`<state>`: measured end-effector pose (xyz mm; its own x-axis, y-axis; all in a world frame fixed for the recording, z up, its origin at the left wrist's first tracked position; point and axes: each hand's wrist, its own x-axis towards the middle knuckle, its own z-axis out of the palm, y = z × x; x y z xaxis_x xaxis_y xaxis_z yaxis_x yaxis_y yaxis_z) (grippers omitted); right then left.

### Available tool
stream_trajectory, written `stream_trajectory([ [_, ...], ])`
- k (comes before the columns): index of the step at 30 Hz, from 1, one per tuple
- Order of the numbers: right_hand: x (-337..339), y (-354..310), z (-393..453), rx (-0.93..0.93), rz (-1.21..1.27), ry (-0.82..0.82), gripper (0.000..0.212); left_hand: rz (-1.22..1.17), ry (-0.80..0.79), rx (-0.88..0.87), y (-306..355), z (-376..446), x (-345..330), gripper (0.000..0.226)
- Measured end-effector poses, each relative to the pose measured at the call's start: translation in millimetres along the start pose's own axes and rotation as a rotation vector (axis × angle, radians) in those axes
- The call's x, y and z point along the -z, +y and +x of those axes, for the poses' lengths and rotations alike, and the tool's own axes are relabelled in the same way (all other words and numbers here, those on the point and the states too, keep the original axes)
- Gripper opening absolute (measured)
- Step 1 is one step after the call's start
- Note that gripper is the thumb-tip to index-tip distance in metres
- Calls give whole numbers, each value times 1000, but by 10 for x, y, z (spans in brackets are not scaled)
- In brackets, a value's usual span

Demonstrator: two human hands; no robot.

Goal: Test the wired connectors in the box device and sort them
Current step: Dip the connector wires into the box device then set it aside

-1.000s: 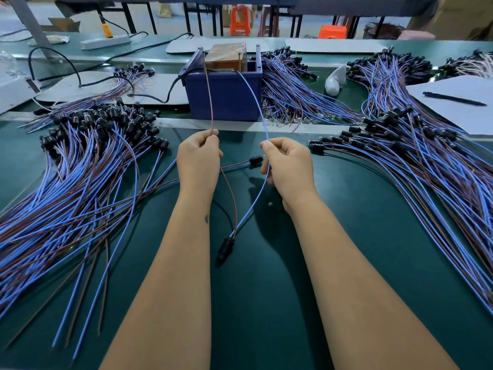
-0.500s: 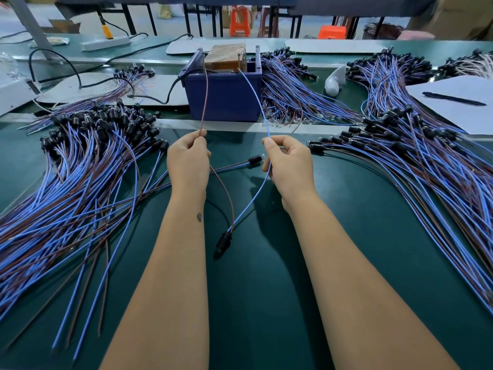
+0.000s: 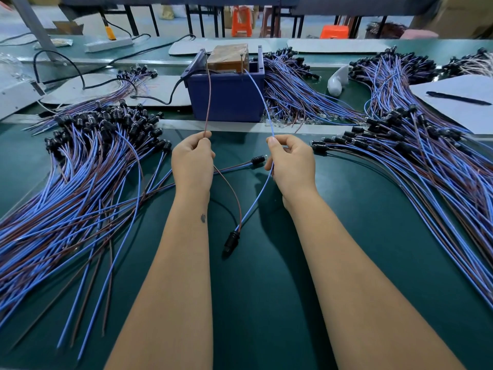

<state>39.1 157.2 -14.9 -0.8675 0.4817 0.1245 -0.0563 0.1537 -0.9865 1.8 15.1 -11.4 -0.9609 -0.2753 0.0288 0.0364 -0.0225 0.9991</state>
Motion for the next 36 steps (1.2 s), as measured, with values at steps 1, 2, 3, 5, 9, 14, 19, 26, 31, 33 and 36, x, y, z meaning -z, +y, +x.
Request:
stream_trajectory([
  [1, -1, -1, 2, -7, 4, 2, 15, 3, -1, 2, 0, -1, 1, 26],
  [2, -2, -1, 5, -13, 7, 4, 15, 5, -4, 4, -1, -1, 2, 26],
  [3, -2, -1, 8, -16, 8, 6, 15, 5, -8, 6, -2, -2, 4, 26],
  [5, -6, 5, 11, -19, 3, 6, 15, -2, -15, 7, -6, -3, 7, 26],
  [9, -15, 12, 19, -21, -12, 3, 13, -1, -10, 17, -10, 0, 0, 28],
  [14, -26, 8, 27, -29, -19, 3, 12, -1, -17, 25, -9, 0, 0, 28],
  [19, -21, 2, 13, -21, -21, -7, 12, 7, -21, 18, -5, -2, 9, 27],
  [26, 1, -14, -19, -9, 48, -14, 12, 28, -62, -6, 3, -36, -2, 24],
  [31, 7, -22, -62, 40, 78, -83, 11, 55, -237, -62, 38, -152, -146, 22],
  [33, 0, -36, -81, 81, 38, -129, 13, 84, -296, -81, 32, -209, -208, 19],
  [36, -21, -43, -109, 120, -39, -177, 11, 43, -331, -63, 36, -254, -247, 17],
])
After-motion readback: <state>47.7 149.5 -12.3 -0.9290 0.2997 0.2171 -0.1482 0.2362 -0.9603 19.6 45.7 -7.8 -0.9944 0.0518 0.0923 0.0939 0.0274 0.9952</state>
